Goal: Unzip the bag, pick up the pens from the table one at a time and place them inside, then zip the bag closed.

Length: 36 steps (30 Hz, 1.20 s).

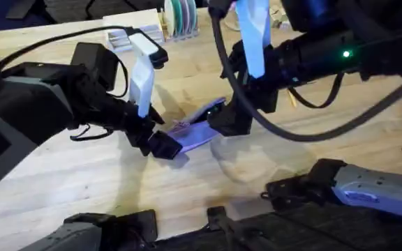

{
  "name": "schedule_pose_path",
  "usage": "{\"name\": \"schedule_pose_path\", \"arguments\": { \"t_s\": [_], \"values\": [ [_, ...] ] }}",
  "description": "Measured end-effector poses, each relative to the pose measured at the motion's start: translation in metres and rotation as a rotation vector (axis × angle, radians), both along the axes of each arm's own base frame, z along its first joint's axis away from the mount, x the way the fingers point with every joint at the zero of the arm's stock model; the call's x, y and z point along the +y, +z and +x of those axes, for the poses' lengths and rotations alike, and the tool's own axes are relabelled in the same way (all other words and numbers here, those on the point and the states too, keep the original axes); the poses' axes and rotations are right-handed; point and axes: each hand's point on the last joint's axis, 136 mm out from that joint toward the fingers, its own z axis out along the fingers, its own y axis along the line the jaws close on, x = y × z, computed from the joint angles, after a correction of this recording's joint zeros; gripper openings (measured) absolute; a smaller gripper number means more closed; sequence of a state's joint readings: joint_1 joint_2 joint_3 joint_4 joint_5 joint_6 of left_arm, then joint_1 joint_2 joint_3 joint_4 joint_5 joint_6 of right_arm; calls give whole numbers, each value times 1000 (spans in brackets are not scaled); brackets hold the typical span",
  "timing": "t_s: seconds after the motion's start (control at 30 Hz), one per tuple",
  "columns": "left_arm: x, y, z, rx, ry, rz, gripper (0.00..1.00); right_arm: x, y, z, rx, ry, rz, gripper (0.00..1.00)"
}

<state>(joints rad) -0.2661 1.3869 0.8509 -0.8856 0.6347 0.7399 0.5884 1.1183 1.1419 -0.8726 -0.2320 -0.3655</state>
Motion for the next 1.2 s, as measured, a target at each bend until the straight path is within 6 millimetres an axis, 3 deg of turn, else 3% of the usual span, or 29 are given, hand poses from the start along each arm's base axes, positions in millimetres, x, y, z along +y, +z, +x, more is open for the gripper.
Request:
{"name": "schedule_pose_path", "arguments": {
  "t_s": [0.27,0.43,0.63,0.83,1.0,1.03,1.1,1.2],
  "values": [
    [11,8,-13,79,5,74,995,-7,0,9,-177,172,-131,997],
    [8,32,6,7,8,67,995,-10,-1,12,-310,350,-241,997],
    [5,56,22,-69,0,61,995,-12,-1,13,-364,429,-286,997],
    [7,83,18,-197,-47,44,996,-12,-1,14,-380,450,-302,997],
    [11,112,2,-338,-92,23,995,-13,-2,13,-380,456,-305,988],
    [13,119,-2,-369,-100,18,995,-13,-2,13,-381,460,-307,940],
    [14,128,-8,-415,-109,11,995,-12,-2,13,-382,464,-308,723],
    [16,140,-15,-471,-114,2,994,-9,-4,11,-368,476,-292,276]
  ]
}}
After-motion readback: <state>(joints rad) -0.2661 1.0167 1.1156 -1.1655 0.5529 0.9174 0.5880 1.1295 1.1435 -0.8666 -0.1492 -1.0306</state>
